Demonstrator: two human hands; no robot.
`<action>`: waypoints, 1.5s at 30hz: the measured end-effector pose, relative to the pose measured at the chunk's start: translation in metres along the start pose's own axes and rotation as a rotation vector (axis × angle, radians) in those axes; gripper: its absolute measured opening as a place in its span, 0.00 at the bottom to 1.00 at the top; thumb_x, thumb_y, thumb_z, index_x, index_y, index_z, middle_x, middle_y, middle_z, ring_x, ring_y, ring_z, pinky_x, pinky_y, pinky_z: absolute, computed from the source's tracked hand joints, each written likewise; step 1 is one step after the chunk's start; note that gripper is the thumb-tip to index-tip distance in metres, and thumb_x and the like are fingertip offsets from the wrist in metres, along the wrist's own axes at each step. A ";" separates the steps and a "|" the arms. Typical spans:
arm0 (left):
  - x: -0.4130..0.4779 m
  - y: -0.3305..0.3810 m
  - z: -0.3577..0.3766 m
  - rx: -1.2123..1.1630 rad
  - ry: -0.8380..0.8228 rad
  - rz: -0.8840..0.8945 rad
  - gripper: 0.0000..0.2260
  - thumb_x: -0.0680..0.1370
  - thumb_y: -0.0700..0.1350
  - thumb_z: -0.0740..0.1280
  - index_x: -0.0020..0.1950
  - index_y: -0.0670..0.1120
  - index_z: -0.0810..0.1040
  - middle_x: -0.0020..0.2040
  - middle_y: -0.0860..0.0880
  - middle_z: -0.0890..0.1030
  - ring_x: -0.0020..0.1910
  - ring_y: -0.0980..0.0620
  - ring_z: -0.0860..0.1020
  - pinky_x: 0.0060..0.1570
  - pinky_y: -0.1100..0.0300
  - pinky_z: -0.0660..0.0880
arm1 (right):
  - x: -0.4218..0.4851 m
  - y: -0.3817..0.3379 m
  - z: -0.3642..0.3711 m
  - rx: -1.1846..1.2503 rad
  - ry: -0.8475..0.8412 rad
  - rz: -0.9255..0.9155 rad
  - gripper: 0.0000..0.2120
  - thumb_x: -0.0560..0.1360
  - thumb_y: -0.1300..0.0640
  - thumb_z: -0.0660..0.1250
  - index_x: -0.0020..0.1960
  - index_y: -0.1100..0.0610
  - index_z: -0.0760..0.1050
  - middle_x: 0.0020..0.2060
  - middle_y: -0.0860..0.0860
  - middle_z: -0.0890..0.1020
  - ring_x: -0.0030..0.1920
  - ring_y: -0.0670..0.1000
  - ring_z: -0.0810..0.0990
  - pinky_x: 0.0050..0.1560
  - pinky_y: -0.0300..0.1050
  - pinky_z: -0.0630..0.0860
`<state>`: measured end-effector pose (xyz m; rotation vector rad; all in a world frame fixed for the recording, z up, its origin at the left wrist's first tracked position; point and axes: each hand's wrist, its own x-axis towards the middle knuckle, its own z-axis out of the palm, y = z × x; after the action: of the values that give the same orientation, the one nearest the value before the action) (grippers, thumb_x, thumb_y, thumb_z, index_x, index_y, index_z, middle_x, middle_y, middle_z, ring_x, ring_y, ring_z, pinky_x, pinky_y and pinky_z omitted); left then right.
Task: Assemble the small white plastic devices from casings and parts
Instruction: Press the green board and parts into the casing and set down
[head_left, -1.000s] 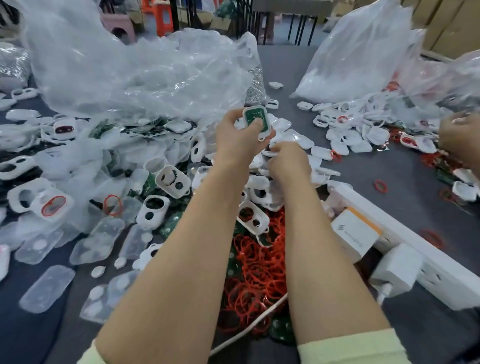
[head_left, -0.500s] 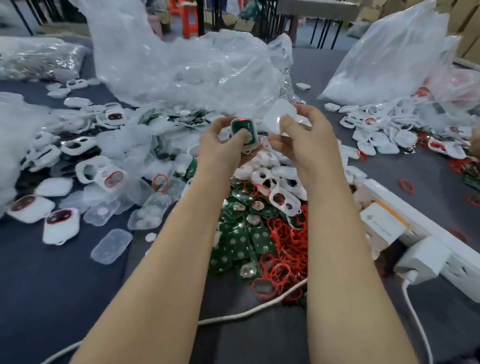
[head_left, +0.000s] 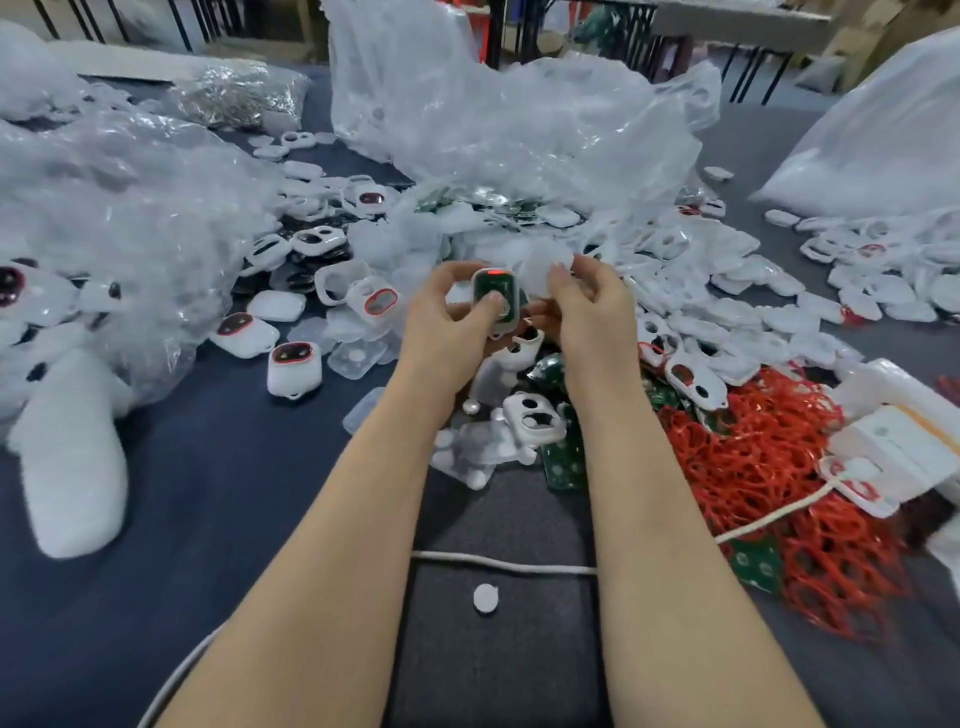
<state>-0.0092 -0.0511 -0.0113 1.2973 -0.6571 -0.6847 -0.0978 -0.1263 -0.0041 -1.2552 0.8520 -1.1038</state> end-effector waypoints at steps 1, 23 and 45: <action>0.002 -0.001 0.000 0.008 0.015 -0.003 0.09 0.78 0.35 0.65 0.51 0.49 0.75 0.41 0.44 0.84 0.39 0.48 0.84 0.43 0.54 0.82 | 0.001 0.000 0.000 0.003 -0.005 -0.006 0.09 0.79 0.61 0.62 0.59 0.58 0.71 0.41 0.51 0.79 0.29 0.42 0.79 0.33 0.35 0.76; 0.005 0.007 0.004 -0.255 0.084 -0.202 0.09 0.83 0.43 0.57 0.61 0.44 0.72 0.61 0.37 0.77 0.43 0.46 0.82 0.40 0.59 0.81 | -0.006 -0.003 -0.001 0.078 -0.204 0.022 0.09 0.79 0.63 0.63 0.57 0.54 0.75 0.37 0.51 0.79 0.31 0.43 0.79 0.34 0.35 0.76; 0.005 0.009 0.000 -0.323 0.088 -0.171 0.10 0.82 0.40 0.59 0.63 0.42 0.72 0.49 0.41 0.81 0.40 0.49 0.83 0.42 0.61 0.81 | -0.005 -0.013 -0.005 0.185 -0.084 0.139 0.07 0.82 0.63 0.57 0.55 0.61 0.73 0.57 0.58 0.73 0.34 0.47 0.82 0.36 0.37 0.79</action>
<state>-0.0054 -0.0532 -0.0018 1.0832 -0.3491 -0.8312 -0.1064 -0.1223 0.0074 -1.0655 0.7441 -0.9883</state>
